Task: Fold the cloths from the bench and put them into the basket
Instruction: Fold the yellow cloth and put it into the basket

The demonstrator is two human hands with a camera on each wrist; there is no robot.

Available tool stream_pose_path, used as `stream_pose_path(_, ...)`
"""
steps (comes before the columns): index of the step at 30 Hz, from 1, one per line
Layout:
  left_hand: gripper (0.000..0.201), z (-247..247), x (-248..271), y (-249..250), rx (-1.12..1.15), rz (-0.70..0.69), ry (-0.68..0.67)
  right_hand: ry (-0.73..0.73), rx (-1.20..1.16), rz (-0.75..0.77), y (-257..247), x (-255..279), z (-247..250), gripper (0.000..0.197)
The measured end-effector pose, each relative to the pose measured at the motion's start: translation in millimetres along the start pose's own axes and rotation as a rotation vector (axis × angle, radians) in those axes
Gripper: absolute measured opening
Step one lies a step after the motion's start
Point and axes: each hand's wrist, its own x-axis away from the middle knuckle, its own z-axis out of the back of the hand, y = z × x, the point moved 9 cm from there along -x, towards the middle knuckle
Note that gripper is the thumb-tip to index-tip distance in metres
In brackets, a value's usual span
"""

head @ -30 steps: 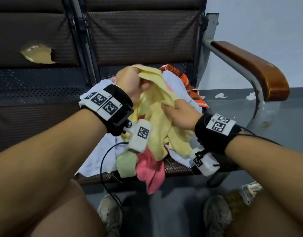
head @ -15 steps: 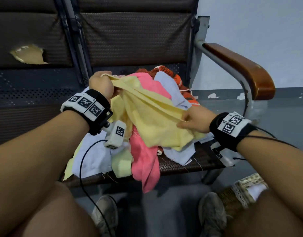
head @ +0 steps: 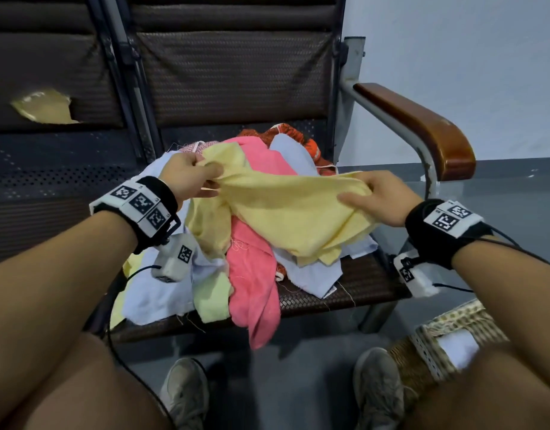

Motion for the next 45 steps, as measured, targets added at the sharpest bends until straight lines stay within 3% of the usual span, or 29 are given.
stream_pose_path(2,0.017,11,0,0,-0.091,-0.036,0.079,-0.049,0.082,0.057,-1,4,0,0.026)
stream_pose_path(6,0.028,24,2,-3,-0.114,-0.05,0.188,-0.011,0.148,0.067,-2,9,8,0.037)
stream_pose_path(10,0.026,24,8,7,-0.053,-0.104,0.264,-0.039,0.172,-0.002,2,15,5,0.014)
stream_pose_path(12,0.023,22,8,9,0.034,-0.104,0.281,-0.049,0.165,-0.051,5,16,5,0.018)
stream_pose_path(16,0.028,7,9,18,-0.067,-0.115,0.207,0.092,0.185,-0.102,-3,9,27,0.031)
stream_pose_path(18,0.032,9,13,25,-0.076,-0.115,0.203,0.207,0.149,-0.13,-8,5,43,0.021)
stream_pose_path(21,0.039,13,18,47,0.001,-0.15,0.164,0.255,0.064,-0.129,-19,-5,63,0.016)
stream_pose_path(24,0.025,13,22,81,0.198,-0.191,0.035,0.3,-0.067,-0.127,-38,-12,95,0.026)
stream_pose_path(28,0.016,26,27,132,0.138,-0.314,0.001,0.439,-0.13,-0.077,-72,-12,144,0.039)
stream_pose_path(32,0.025,48,31,176,0.04,-0.453,0.078,0.388,-0.04,0.027,-101,-14,172,0.047)
stream_pose_path(36,0.021,64,39,203,0.01,-0.535,0.173,0.21,0.038,0.081,-118,-16,185,0.044)
stream_pose_path(38,0.023,69,39,208,0.041,-0.533,0.206,0.108,0.096,0.069,-122,-18,183,0.041)
stream_pose_path(40,0.039,69,34,205,0.082,-0.479,0.226,0.089,0.096,0.062,-126,-21,184,0.042)
stream_pose_path(42,0.054,65,27,199,0.113,-0.411,0.255,0.182,-0.004,0.018,-126,-24,189,0.041)
stream_pose_path(45,0.054,56,24,196,0.126,-0.308,0.366,0.319,-0.259,-0.128,-120,-26,186,0.038)
